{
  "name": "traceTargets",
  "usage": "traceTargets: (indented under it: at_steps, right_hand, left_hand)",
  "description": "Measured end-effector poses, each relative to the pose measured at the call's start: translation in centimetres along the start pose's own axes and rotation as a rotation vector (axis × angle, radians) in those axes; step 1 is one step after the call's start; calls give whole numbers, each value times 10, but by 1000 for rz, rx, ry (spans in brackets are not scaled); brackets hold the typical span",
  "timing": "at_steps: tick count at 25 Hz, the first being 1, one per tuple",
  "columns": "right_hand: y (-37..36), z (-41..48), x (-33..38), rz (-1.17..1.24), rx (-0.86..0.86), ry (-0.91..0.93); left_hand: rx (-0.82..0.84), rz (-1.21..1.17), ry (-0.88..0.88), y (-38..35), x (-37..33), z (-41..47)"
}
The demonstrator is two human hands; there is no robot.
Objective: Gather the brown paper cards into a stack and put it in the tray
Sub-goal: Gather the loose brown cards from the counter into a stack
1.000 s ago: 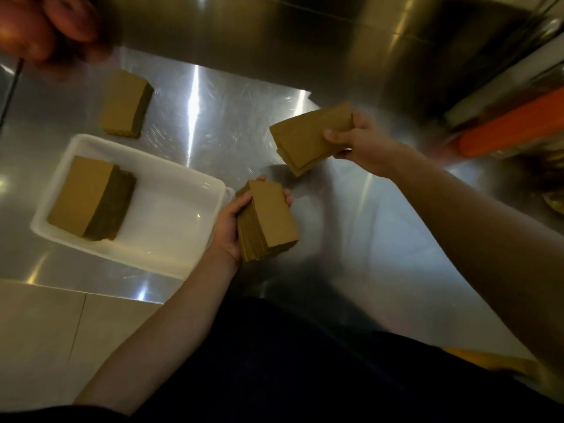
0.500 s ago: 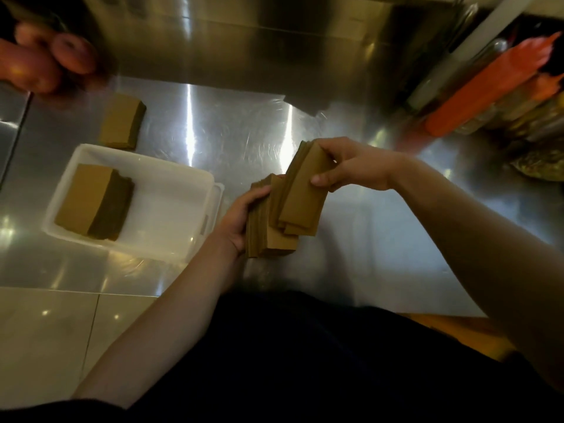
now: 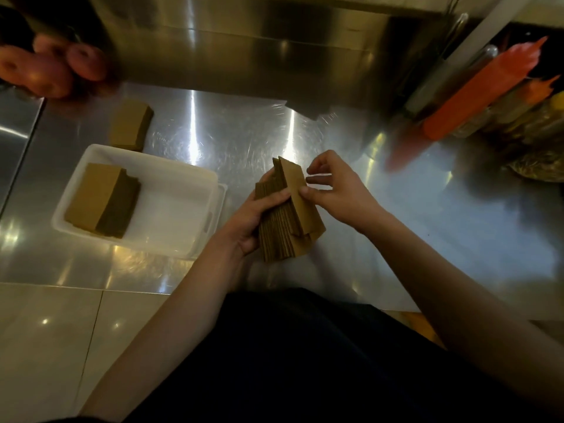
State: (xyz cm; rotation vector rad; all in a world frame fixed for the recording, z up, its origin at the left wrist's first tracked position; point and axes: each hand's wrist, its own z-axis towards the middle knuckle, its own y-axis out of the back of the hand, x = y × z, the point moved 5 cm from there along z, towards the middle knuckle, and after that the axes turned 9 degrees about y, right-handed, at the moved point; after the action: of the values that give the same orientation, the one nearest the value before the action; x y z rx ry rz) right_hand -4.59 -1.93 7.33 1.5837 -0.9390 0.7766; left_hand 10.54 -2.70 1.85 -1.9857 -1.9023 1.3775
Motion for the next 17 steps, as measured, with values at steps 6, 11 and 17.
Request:
traceTargets:
  at_steps: [6,11,17]
  right_hand:
    - [-19,-26,-27,198,210,-106]
    - [-28,-39,-52,291,209,-94]
    - [-28,-36,-73,268,124,-127]
  left_hand:
    - [-56,265,-233,-4,-3,7]
    - [-102,575,-334,-7,2,11]
    - [-163,835,-527,-15,6,18]
